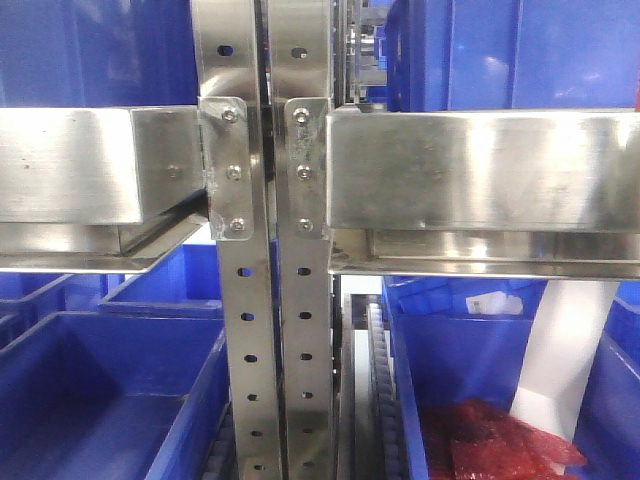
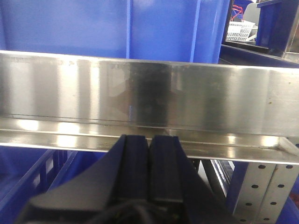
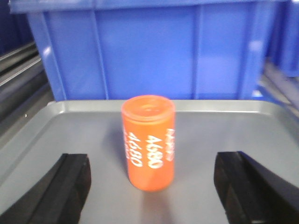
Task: Grab orange capacitor from left shelf to right conveyor
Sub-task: 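Close the right gripper on the orange capacitor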
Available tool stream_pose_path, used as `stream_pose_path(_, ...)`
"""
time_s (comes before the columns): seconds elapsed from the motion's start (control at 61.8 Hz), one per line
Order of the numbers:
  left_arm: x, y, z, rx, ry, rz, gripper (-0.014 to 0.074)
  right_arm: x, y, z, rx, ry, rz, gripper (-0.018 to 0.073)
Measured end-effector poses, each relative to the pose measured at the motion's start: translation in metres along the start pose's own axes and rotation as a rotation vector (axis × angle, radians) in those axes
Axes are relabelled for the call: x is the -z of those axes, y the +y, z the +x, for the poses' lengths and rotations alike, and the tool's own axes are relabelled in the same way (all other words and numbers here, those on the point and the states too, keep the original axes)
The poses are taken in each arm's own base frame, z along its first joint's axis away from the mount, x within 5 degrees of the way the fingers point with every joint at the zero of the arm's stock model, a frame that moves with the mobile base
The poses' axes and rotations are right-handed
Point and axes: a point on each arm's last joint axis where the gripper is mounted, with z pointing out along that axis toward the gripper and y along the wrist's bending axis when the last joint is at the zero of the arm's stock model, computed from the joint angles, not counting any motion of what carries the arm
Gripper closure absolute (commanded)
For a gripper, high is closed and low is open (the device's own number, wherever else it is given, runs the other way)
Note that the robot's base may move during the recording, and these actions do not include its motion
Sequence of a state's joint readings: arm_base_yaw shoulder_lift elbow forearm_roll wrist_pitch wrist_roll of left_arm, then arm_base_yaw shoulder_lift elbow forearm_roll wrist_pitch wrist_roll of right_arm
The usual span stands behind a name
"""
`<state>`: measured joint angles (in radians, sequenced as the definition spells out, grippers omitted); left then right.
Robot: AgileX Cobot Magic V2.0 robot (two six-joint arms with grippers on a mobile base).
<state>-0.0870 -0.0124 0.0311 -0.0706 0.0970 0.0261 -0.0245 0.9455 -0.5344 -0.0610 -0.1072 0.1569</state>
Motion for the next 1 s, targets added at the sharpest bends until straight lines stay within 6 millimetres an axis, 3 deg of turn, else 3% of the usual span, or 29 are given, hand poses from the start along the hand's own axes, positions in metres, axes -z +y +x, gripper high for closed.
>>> stream_pose_path(0.437, 0.000, 0.000, 0.000, 0.000, 0.000, 0.000, 0.0723, -0.055, 0.000, 0.023, 0.024, -0.014, -0.029, -0.0074)
stream_pose_path(1.003, 0.000, 0.000, 0.000, 0.000, 0.000, 0.000, 0.0723, -0.087, -0.003, 0.023, 0.023, -0.025, -0.028, -0.0074)
